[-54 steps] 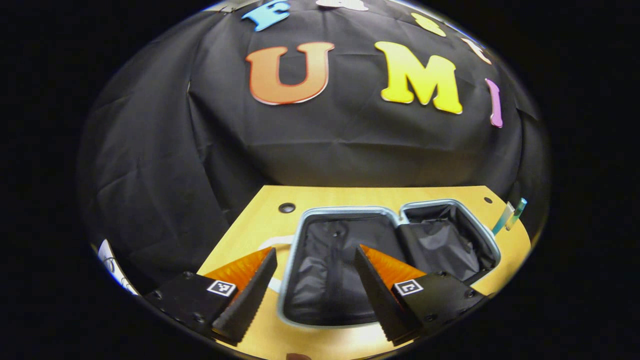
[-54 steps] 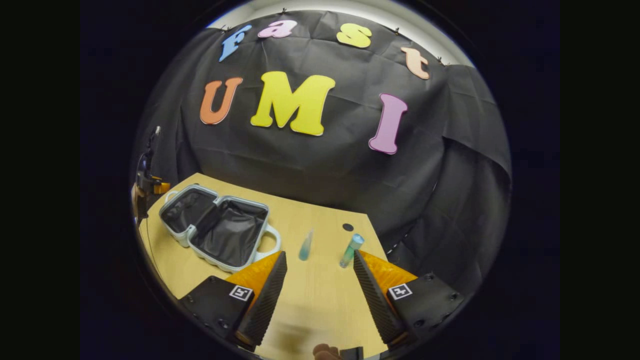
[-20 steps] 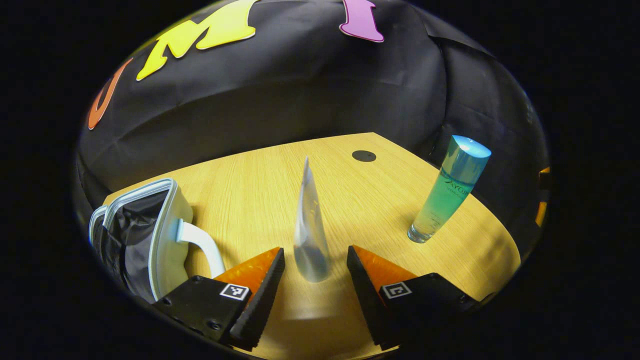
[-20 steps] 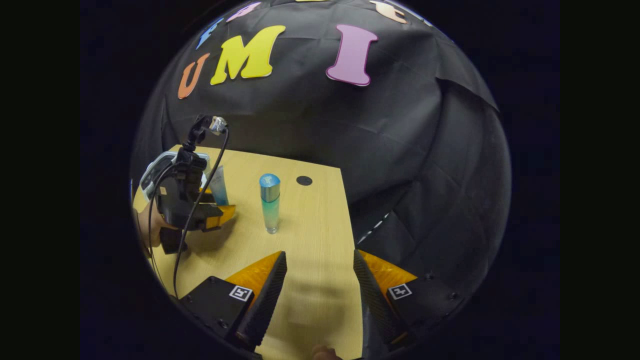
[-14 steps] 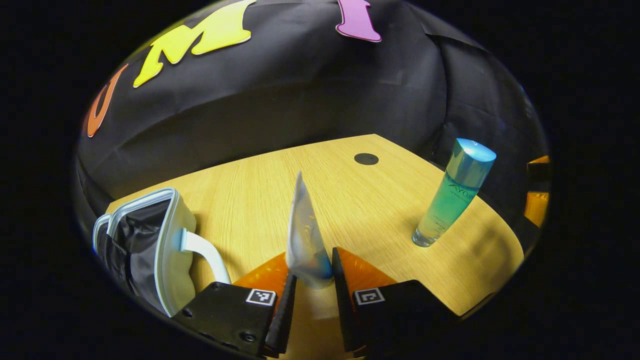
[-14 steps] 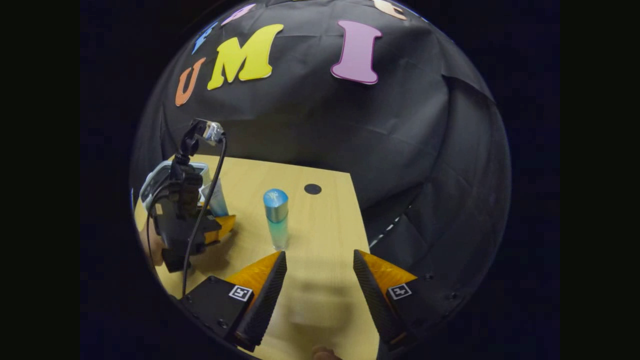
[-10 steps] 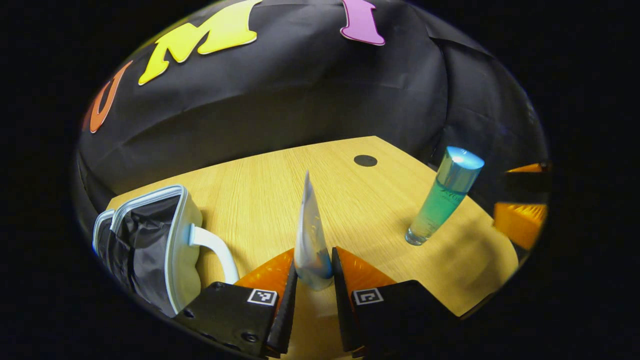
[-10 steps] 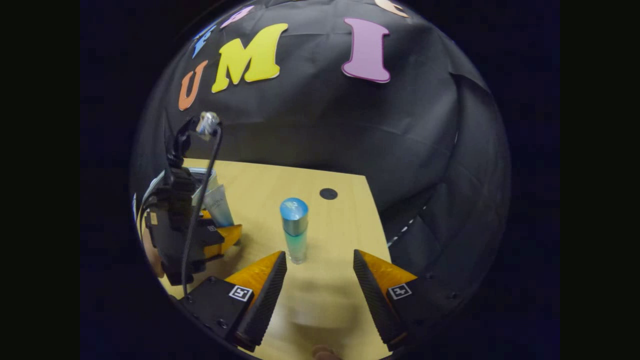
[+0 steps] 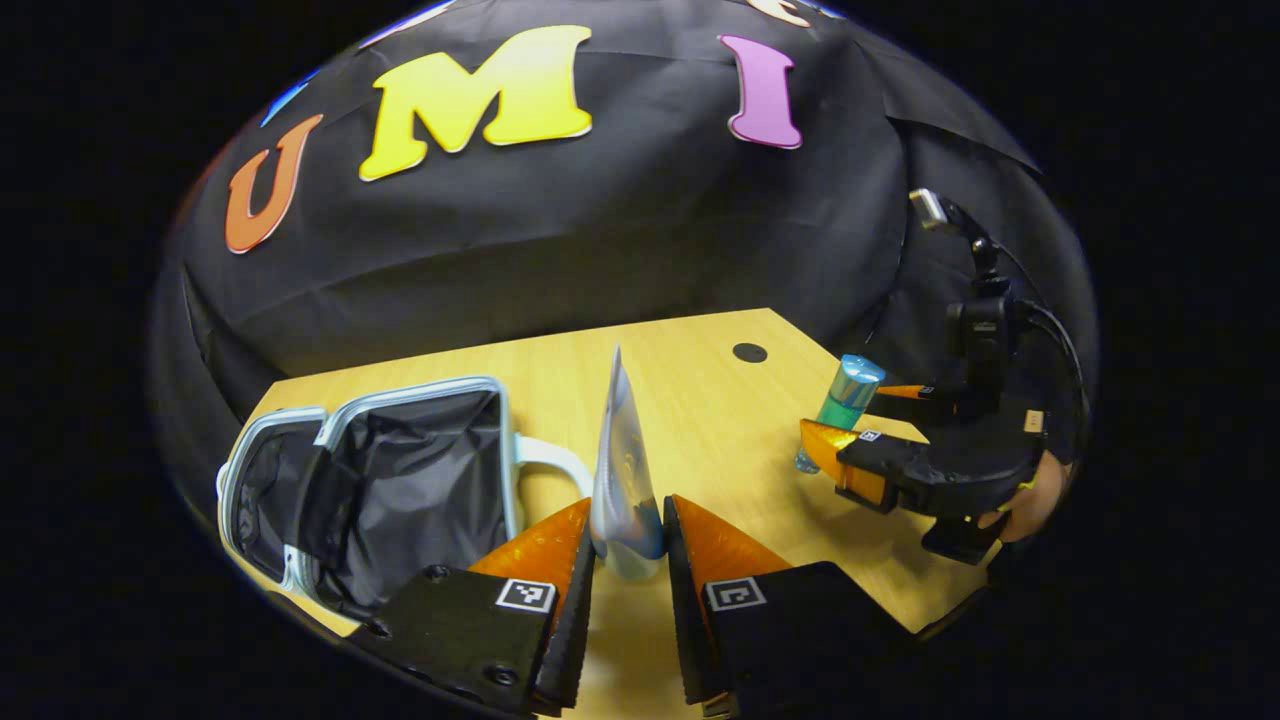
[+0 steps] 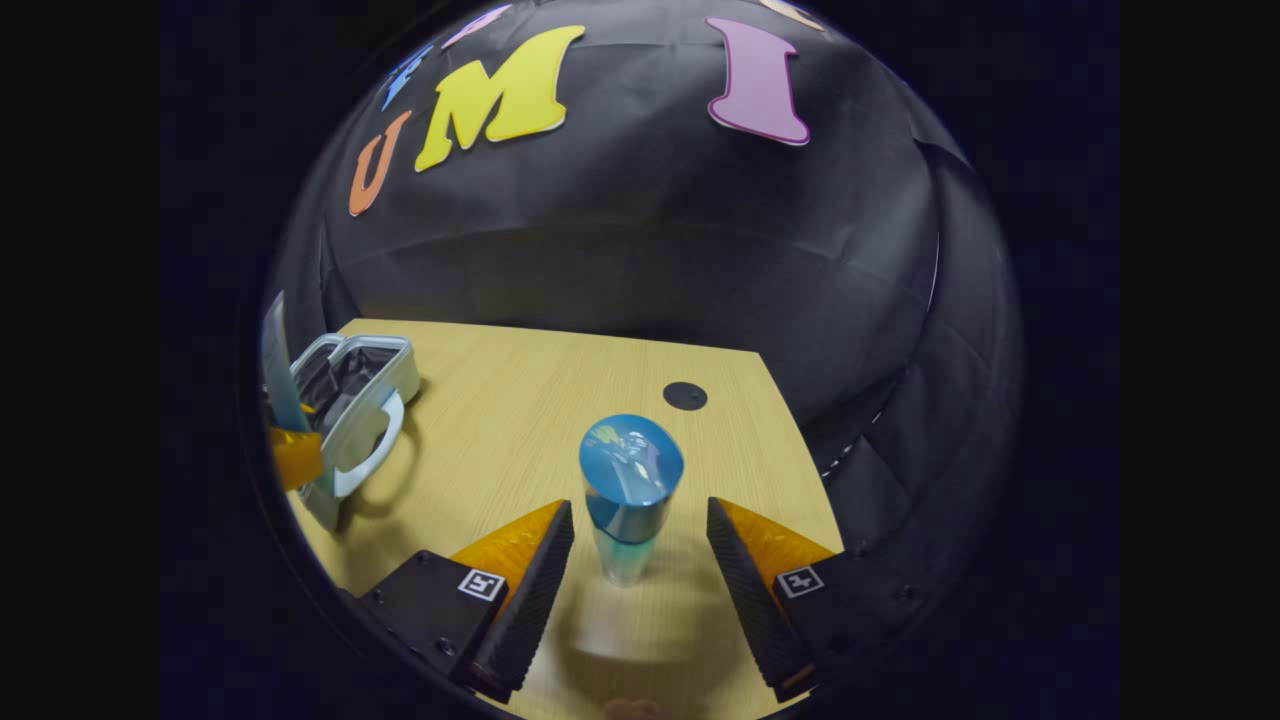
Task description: First open the suitcase, pack the skin care products into it, and then close the suitcase.
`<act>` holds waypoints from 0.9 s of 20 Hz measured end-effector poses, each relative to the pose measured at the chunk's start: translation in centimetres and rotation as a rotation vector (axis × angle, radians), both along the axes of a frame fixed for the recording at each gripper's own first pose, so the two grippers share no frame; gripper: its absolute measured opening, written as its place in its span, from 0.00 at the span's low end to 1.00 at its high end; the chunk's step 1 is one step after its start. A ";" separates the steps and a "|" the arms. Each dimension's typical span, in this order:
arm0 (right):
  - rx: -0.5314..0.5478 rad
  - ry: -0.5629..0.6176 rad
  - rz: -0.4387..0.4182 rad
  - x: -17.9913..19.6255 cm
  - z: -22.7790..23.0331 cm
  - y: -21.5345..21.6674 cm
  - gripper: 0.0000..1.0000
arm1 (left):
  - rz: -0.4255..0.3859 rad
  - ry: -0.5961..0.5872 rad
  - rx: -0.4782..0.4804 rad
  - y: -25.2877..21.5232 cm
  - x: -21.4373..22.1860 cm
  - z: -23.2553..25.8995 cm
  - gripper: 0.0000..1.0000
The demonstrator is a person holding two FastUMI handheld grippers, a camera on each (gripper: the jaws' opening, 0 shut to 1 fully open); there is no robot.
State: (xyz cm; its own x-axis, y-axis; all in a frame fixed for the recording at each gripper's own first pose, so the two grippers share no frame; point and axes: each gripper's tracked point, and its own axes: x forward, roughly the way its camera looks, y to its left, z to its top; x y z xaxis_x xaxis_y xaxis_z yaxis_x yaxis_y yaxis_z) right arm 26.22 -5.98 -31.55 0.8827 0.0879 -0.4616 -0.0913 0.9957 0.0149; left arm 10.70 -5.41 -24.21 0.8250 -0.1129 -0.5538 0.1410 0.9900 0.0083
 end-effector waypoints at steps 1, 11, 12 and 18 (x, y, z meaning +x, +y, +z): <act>0.006 0.017 -0.011 0.0 -0.5 0.0 0.77 | 0.030 0.015 -0.009 1.7 -0.8 0.0 0.40; 0.009 0.047 -0.043 -2.8 0.1 1.8 0.36 | 0.208 0.143 0.019 16.9 -3.0 -2.4 0.40; 0.006 0.047 -0.047 -4.0 1.0 2.1 0.36 | 0.184 0.174 0.022 17.4 -3.1 -3.3 0.41; 0.019 0.071 -0.033 -13.7 6.2 6.3 0.36 | 0.108 0.326 0.037 19.6 -2.6 -7.6 0.41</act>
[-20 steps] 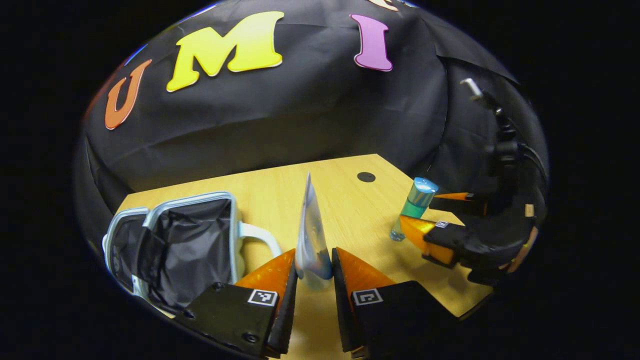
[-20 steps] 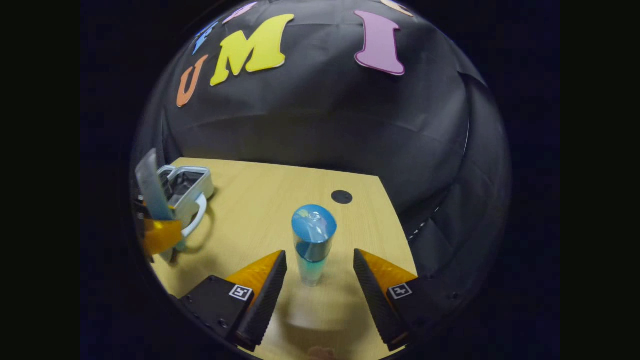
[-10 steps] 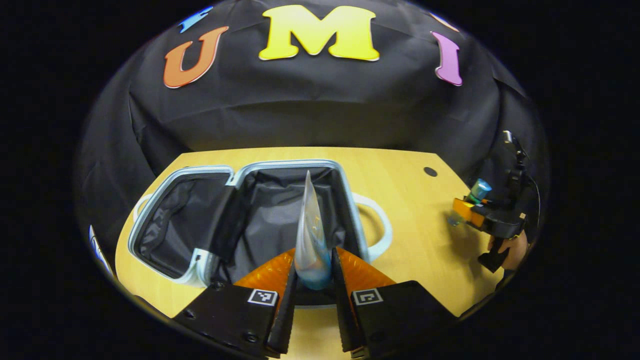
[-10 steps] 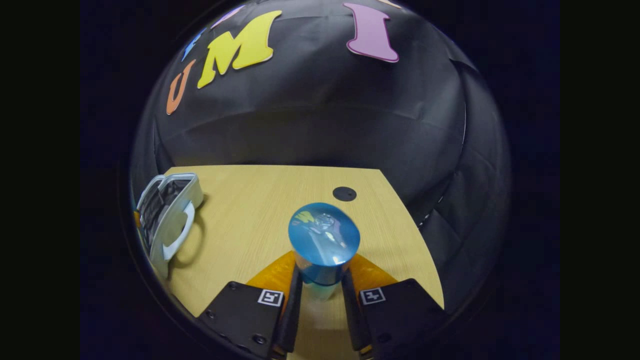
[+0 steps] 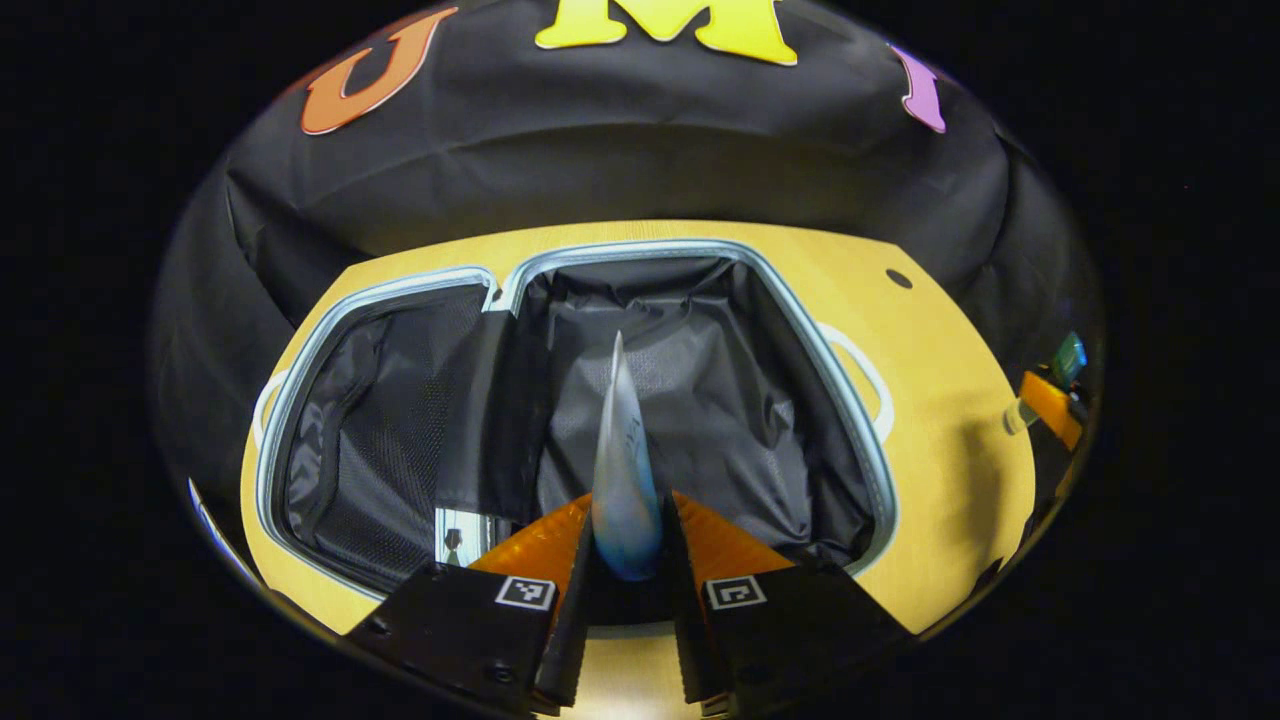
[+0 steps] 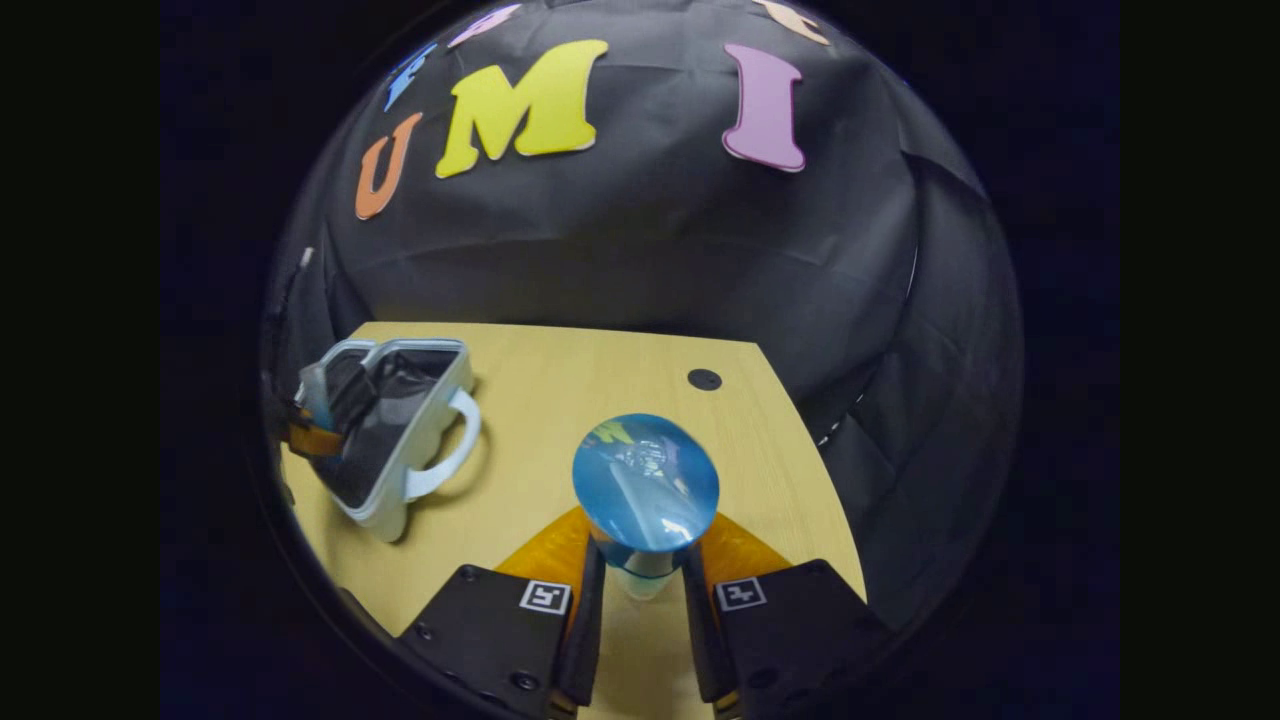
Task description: First open the suitcase, pack the skin care products into it, and then close the suitcase.
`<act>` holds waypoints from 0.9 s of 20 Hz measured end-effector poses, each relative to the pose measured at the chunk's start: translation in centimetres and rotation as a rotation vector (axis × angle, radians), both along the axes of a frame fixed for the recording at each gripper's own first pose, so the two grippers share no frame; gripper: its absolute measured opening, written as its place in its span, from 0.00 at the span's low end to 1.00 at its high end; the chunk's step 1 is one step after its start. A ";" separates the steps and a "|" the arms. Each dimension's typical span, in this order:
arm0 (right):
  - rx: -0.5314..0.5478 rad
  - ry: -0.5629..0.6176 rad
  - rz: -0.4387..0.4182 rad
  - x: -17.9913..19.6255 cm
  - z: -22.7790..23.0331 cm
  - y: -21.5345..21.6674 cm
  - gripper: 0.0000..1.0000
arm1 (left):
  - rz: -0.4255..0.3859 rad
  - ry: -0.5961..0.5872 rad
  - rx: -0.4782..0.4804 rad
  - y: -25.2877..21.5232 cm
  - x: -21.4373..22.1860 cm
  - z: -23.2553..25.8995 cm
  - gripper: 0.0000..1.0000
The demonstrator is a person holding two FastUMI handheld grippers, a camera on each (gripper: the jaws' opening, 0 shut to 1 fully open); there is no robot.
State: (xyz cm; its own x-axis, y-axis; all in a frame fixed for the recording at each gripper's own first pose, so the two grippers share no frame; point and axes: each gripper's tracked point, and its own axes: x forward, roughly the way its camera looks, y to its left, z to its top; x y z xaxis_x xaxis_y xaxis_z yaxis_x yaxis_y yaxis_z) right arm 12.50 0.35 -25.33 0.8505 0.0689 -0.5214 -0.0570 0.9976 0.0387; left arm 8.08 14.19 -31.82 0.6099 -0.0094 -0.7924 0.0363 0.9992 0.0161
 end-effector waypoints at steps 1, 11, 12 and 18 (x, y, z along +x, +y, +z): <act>0.040 0.023 -0.005 -2.0 0.7 1.0 0.36 | -0.012 0.017 0.011 0.3 0.4 -0.6 0.40; 0.068 -0.020 -0.026 -10.4 6.2 6.2 0.36 | -0.030 0.118 -0.011 0.4 1.7 -3.3 0.40; 0.058 -0.020 -0.027 -10.5 6.3 6.4 0.34 | -0.027 0.116 -0.014 0.4 1.8 -3.3 0.40; 0.058 -0.015 0.027 -8.4 7.4 10.6 0.36 | -0.034 0.076 -0.119 -1.5 0.8 -1.6 0.70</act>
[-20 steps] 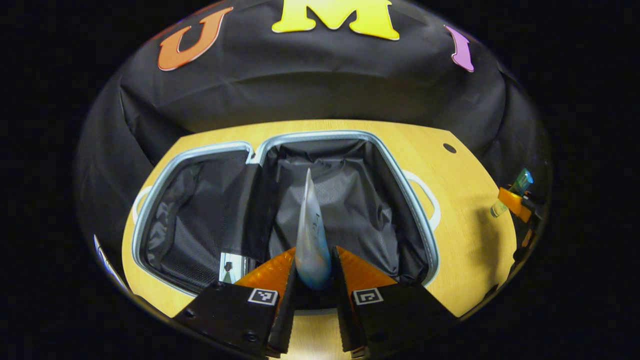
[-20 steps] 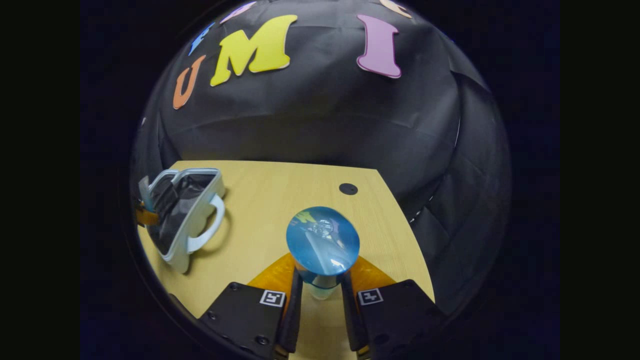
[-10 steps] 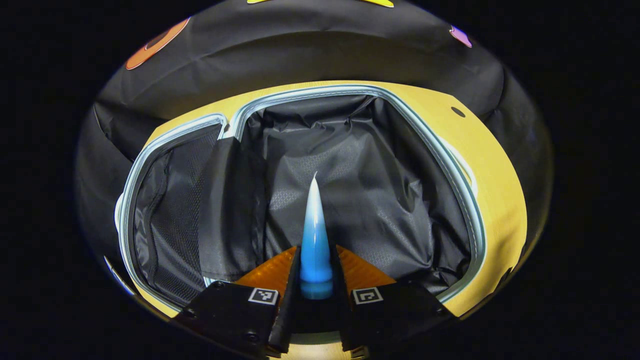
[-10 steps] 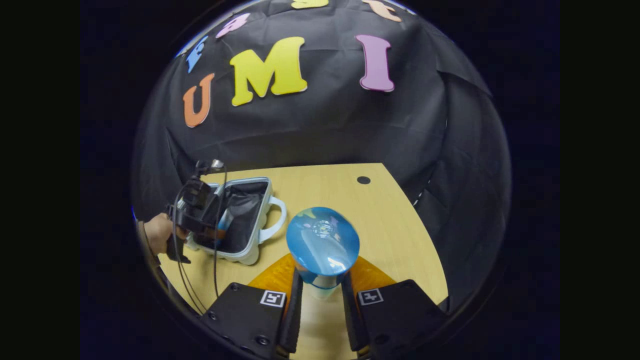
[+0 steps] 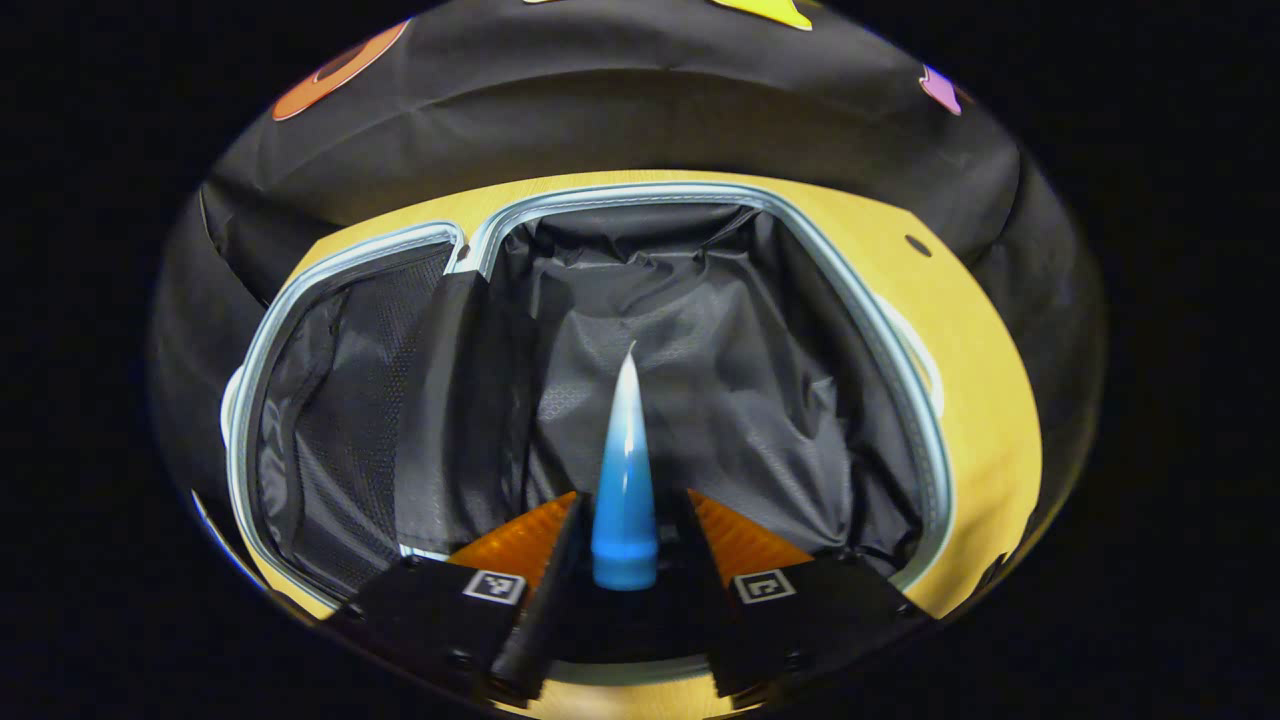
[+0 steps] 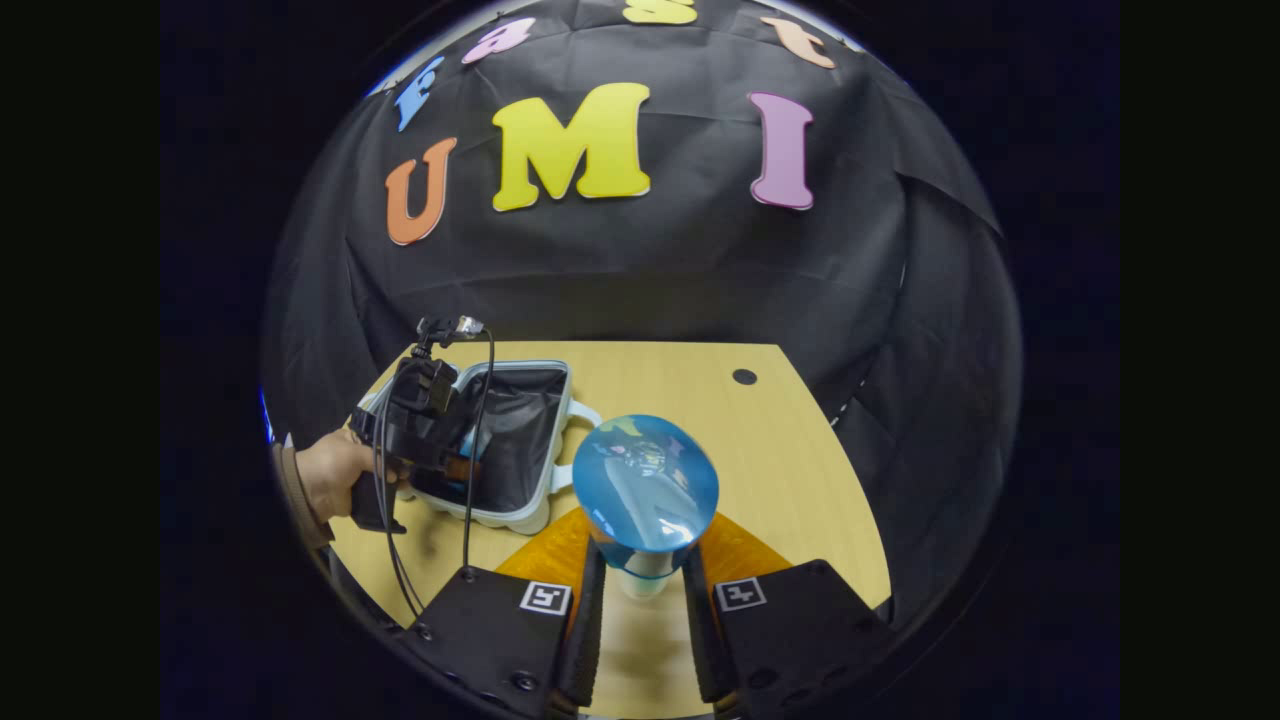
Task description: First open the suitcase, pack the skin care products into it, and then close the suitcase.
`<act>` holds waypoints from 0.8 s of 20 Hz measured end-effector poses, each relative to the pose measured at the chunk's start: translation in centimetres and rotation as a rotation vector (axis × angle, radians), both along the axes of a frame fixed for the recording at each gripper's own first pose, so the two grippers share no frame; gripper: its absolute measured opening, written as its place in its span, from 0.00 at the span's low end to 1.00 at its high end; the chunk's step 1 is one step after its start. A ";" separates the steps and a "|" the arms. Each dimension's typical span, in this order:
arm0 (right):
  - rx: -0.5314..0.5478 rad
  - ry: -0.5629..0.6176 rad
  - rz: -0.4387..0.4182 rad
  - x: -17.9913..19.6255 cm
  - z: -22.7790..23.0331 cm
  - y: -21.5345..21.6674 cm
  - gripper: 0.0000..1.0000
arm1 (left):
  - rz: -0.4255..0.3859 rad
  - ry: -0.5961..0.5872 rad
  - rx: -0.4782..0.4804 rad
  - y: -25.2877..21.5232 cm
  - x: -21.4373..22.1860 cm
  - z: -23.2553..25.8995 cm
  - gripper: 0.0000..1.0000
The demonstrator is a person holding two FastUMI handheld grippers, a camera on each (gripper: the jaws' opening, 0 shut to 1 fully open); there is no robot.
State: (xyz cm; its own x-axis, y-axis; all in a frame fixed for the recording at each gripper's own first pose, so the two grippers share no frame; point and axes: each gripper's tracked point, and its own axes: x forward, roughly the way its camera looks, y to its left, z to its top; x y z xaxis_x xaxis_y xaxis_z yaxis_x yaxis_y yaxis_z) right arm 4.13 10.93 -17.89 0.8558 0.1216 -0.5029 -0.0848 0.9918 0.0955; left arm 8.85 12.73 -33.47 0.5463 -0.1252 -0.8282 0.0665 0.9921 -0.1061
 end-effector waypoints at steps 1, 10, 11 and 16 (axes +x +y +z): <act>0.007 0.002 0.018 0.8 0.2 1.1 0.36 | -0.010 -0.021 -0.026 -0.3 -0.6 1.0 0.85; 0.026 0.131 0.200 8.8 -3.4 15.3 0.36 | 0.031 -0.417 -0.031 6.1 -7.0 11.4 0.95; 0.016 0.156 0.214 9.3 -4.6 16.6 0.34 | 0.024 -0.444 -0.011 7.2 -7.9 11.9 0.95; -0.009 0.361 0.192 10.2 -11.4 19.6 0.36 | 0.085 -0.509 0.039 13.4 -11.8 13.6 0.95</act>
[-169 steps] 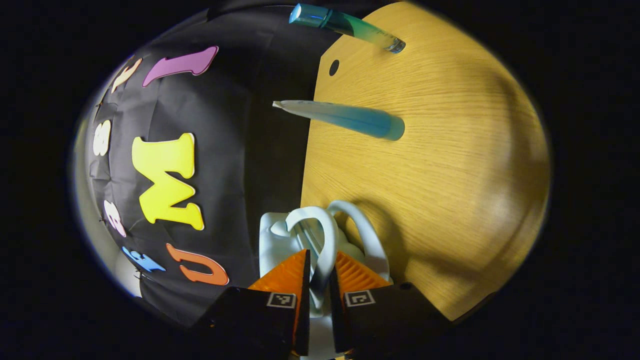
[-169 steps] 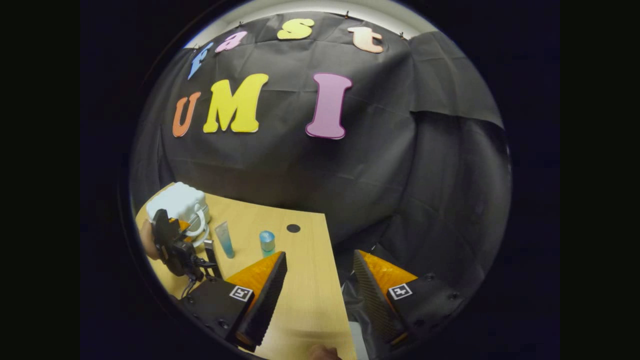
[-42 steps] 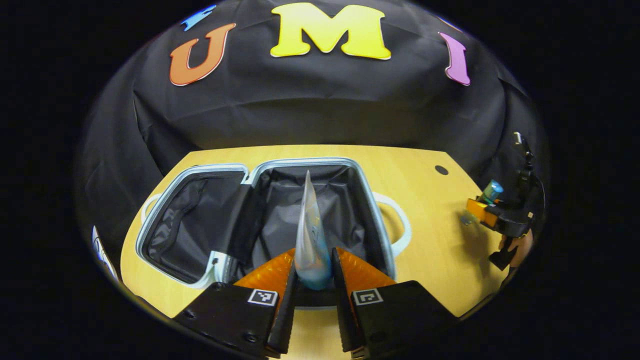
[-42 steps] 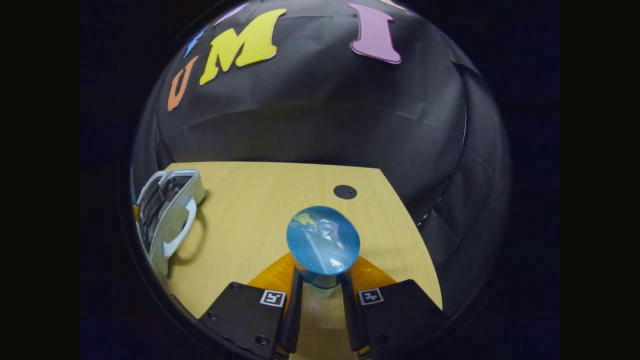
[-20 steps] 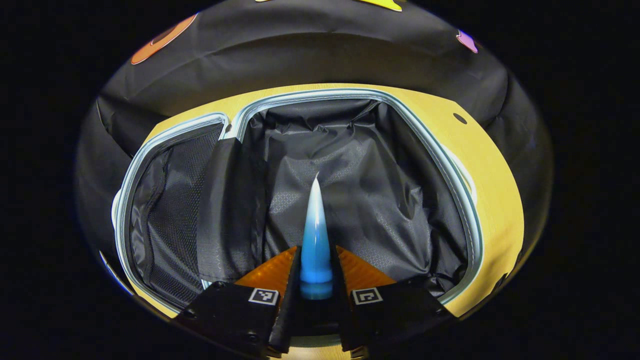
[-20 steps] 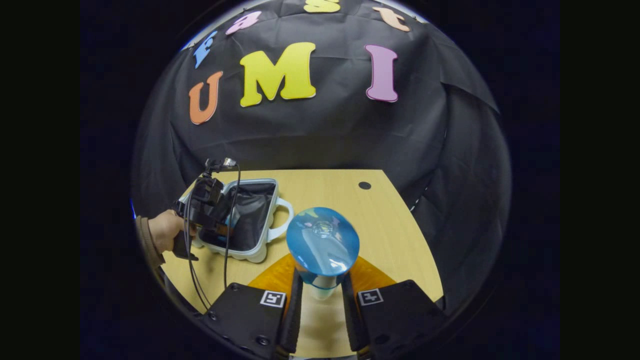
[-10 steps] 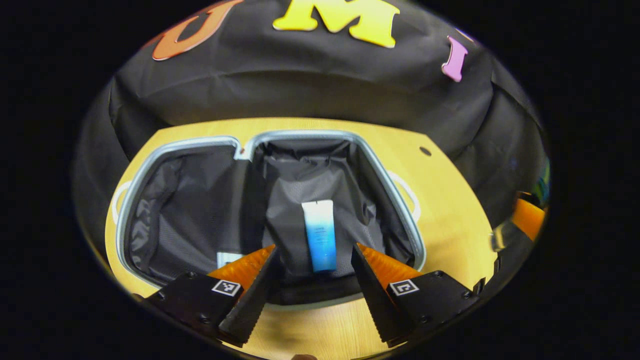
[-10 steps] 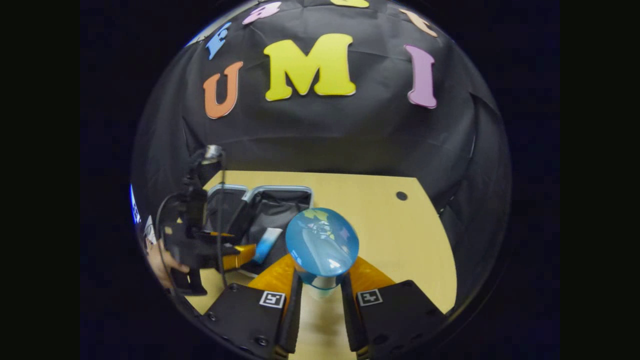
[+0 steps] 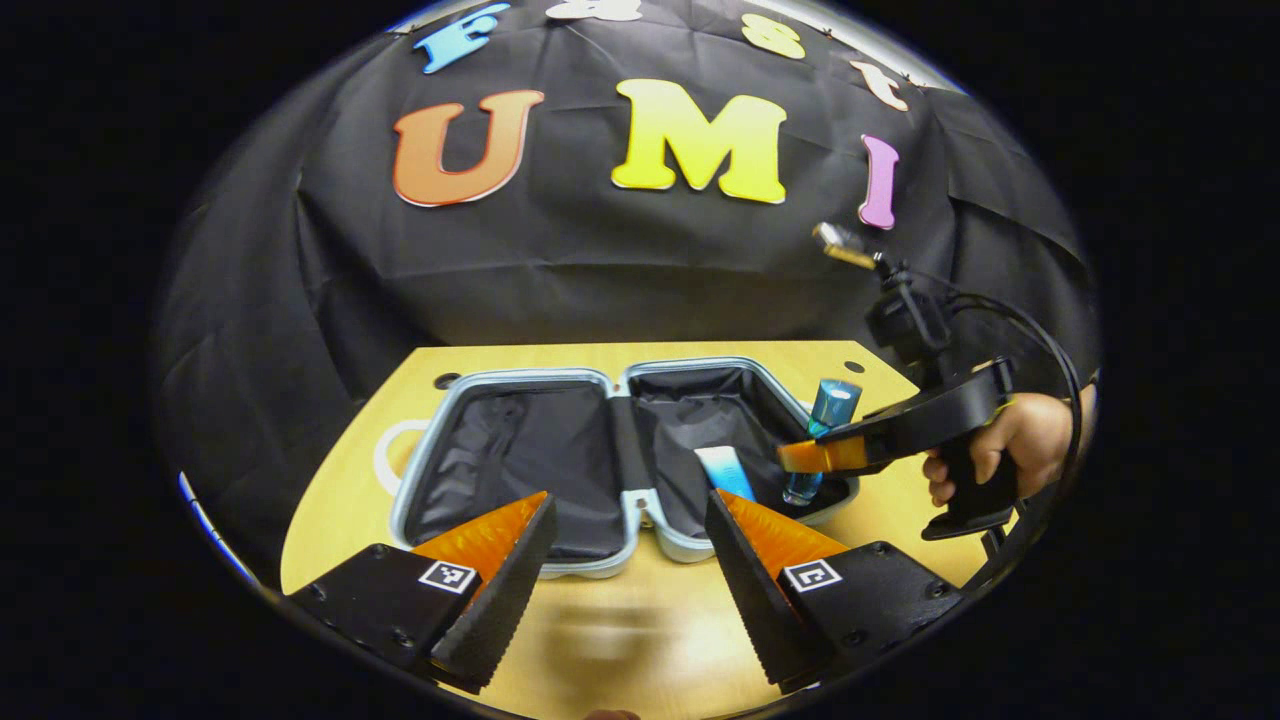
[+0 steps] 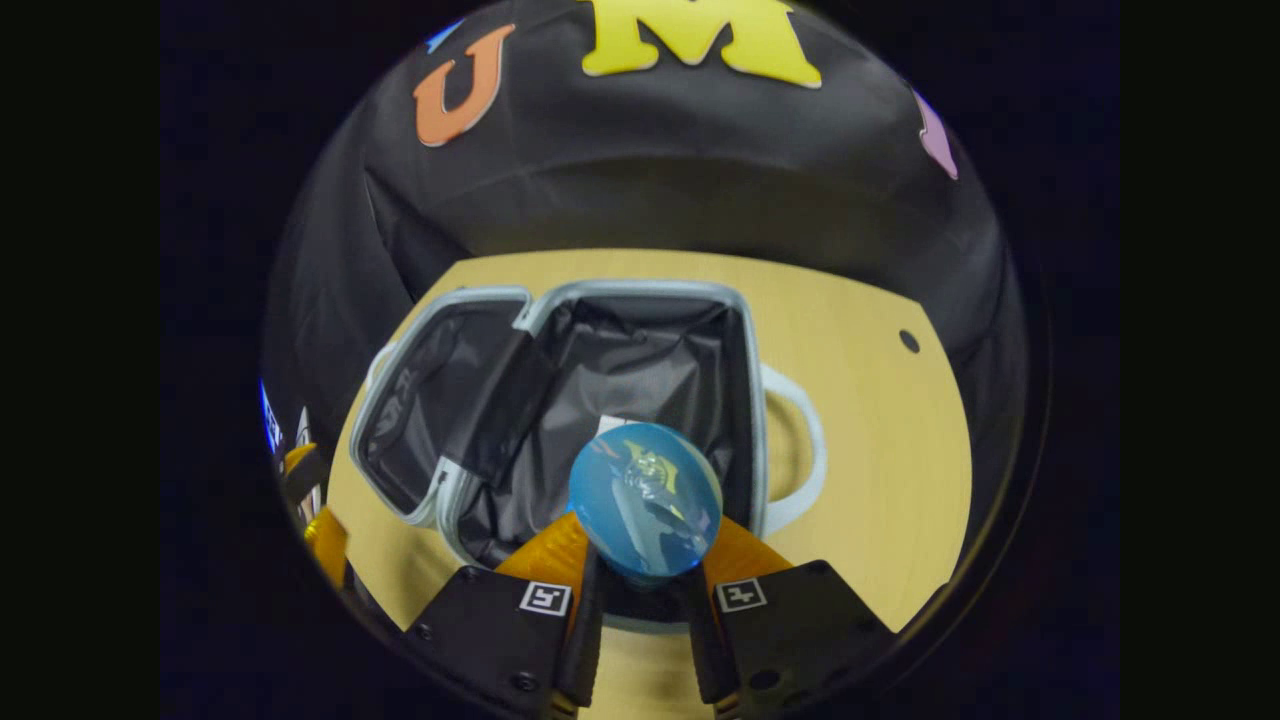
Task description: First open the suitcase, pack the skin care products into it, and then close the suitcase.
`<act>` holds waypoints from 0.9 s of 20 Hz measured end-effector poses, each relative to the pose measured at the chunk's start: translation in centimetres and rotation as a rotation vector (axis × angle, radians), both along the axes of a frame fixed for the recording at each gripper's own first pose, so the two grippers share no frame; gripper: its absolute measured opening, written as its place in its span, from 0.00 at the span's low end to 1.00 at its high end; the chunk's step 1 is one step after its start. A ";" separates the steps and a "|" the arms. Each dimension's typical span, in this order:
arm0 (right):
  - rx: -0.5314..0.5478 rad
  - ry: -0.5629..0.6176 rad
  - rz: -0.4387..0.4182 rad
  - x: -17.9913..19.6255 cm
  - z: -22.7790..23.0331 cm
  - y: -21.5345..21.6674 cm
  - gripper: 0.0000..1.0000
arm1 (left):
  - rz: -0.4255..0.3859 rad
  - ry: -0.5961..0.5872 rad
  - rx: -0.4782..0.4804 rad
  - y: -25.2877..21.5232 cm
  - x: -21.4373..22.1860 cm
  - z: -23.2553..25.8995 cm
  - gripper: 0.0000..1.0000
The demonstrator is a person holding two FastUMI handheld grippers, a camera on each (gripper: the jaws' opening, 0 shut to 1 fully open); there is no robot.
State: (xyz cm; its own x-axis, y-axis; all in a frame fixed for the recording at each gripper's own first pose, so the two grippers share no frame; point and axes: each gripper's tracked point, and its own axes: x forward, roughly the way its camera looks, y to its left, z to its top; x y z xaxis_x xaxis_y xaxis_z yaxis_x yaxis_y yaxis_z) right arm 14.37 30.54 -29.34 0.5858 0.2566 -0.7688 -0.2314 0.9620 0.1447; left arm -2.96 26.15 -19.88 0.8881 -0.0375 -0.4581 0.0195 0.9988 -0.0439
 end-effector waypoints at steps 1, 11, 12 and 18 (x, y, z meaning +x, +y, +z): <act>0.007 0.034 -0.014 0.1 -1.0 0.6 0.36 | 0.026 0.006 -0.004 0.8 -0.2 -0.2 0.95; -0.034 0.136 -0.115 4.3 -3.4 1.4 0.36 | 0.279 -0.023 -0.098 11.2 0.1 0.0 0.96; -0.042 0.156 -0.134 4.5 -4.2 1.2 0.36 | 0.294 -0.034 -0.090 12.2 0.2 0.3 0.98; -0.073 0.196 -0.162 4.4 -5.4 1.1 0.36 | 0.378 -0.083 -0.195 17.2 2.5 -0.3 0.98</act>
